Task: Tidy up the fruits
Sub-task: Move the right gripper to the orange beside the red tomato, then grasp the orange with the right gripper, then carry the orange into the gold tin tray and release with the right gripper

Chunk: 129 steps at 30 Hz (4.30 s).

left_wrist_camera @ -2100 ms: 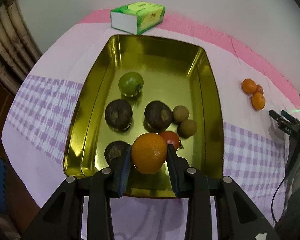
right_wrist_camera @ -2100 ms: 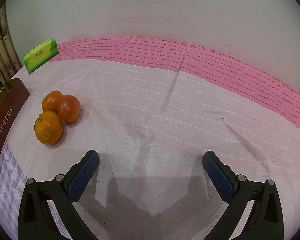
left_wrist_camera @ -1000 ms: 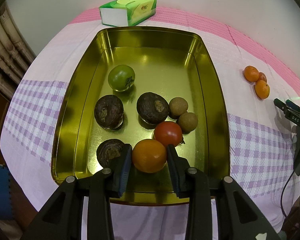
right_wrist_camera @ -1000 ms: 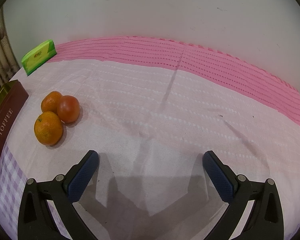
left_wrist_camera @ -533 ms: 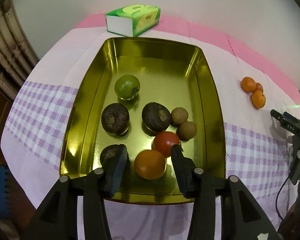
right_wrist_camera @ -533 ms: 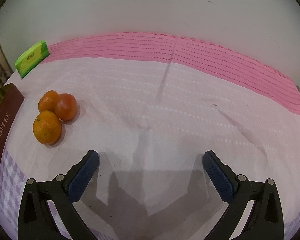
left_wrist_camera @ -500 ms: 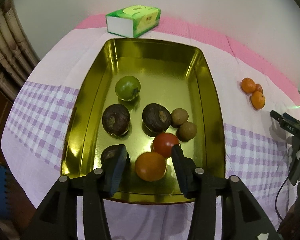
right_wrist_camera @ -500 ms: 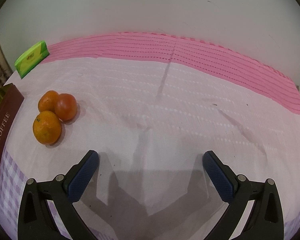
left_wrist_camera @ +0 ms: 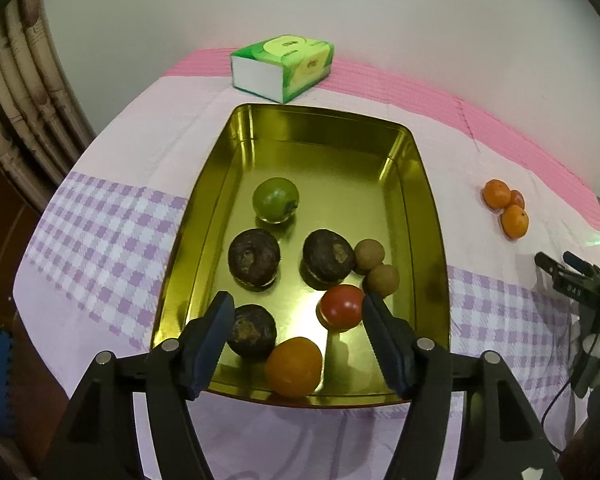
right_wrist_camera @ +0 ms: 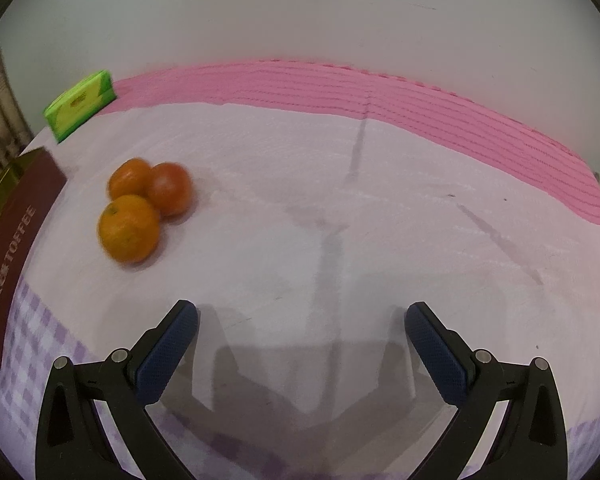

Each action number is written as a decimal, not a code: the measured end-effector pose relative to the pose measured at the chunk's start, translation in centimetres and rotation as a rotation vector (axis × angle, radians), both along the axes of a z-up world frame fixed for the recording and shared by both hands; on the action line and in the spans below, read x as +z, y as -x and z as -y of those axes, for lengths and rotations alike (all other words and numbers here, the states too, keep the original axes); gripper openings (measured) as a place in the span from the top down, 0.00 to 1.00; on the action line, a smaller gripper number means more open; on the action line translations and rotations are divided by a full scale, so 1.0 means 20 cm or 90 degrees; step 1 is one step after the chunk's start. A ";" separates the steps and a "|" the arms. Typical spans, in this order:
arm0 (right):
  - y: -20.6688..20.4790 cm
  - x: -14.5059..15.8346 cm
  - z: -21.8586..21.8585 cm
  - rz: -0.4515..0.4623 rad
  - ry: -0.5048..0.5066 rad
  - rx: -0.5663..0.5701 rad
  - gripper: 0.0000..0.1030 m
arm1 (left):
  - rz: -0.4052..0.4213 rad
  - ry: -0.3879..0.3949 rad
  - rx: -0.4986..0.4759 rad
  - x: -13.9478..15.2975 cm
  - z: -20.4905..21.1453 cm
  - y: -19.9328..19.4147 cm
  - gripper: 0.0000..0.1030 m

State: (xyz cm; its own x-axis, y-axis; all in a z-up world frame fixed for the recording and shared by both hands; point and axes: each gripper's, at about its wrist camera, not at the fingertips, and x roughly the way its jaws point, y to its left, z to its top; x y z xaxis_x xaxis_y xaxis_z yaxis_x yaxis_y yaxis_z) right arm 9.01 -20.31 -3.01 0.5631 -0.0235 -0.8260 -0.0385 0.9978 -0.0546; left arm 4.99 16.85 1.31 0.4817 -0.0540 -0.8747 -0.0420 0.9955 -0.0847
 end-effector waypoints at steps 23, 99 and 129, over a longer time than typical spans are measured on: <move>-0.10 0.02 -0.43 0.006 -0.007 0.075 0.31 | 0.016 -0.009 0.096 0.05 -0.27 0.04 0.25; 0.13 0.17 -1.45 -0.022 -0.066 0.350 0.60 | 0.006 0.011 0.216 0.02 -0.57 0.05 0.11; 0.14 0.32 -1.36 0.041 -0.105 0.322 0.49 | 0.007 0.006 0.219 0.01 -0.57 0.05 0.11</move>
